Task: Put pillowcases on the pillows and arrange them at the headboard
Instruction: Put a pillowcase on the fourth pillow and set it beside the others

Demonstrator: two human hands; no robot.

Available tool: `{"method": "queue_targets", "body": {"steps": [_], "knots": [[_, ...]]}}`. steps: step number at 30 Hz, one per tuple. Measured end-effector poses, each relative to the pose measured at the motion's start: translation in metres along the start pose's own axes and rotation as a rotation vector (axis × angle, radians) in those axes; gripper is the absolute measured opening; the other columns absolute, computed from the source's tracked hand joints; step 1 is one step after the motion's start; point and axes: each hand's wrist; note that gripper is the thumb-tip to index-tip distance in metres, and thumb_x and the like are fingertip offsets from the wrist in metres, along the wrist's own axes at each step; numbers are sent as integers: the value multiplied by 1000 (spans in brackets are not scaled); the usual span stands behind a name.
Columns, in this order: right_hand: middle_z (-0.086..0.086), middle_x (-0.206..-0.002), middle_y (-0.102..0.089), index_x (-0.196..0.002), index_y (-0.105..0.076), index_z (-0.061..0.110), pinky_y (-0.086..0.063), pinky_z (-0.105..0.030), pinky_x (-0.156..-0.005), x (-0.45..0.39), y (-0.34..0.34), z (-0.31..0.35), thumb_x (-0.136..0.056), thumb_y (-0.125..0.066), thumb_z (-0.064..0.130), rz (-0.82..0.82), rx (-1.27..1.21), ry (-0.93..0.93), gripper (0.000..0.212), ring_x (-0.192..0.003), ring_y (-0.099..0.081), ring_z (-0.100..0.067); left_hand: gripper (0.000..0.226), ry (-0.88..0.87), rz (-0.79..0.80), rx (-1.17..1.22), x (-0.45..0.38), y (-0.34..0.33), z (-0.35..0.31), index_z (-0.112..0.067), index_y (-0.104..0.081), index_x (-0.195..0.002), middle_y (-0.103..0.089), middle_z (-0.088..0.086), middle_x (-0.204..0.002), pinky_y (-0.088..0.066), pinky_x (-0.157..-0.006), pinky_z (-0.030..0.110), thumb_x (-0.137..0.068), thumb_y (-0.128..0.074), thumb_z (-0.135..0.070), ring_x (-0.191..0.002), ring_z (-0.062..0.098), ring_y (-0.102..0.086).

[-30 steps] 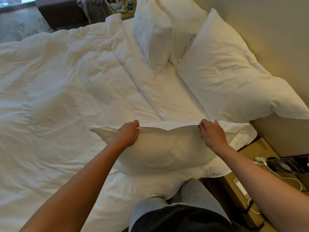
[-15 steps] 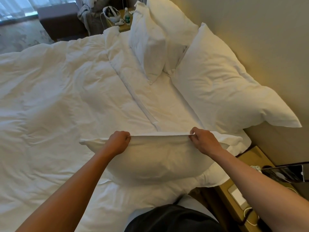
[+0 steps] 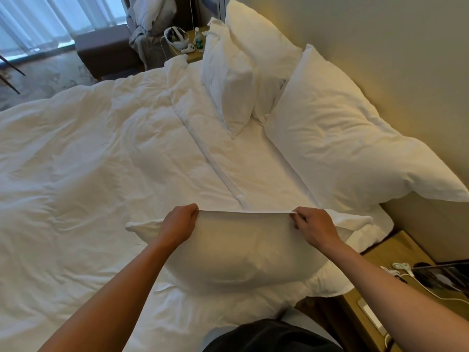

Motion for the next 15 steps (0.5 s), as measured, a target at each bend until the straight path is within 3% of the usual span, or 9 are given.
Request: {"method": "queue_targets", "body": {"steps": [6,15], "knots": [[8,-64,-69,-73,-69,24,-56,-39,-71,-5,31,20,-101,-59,30,-136,-45,6,31,-66,-65,-13,29,-79,-134,-82,-30,28,-16,-30,-63,-89,-64,-7,-82,-44,-59,32,-104,-38,-32,-74,20,-60],[8,-62,-68,-67,-67,22,-55,-40,-65,-8,120,17,-100,-60,30,-427,-27,-23,35,-61,-64,-15,30,-334,-315,-97,-117,84,-122,-21,-68,-101,-66,3,-92,-43,-66,35,-104,-39,-30,-88,27,-61]]}}
Point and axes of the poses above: each hand's wrist, its own x-axis away from the middle knuckle, its own y-axis out of the back of the hand, z = x × y
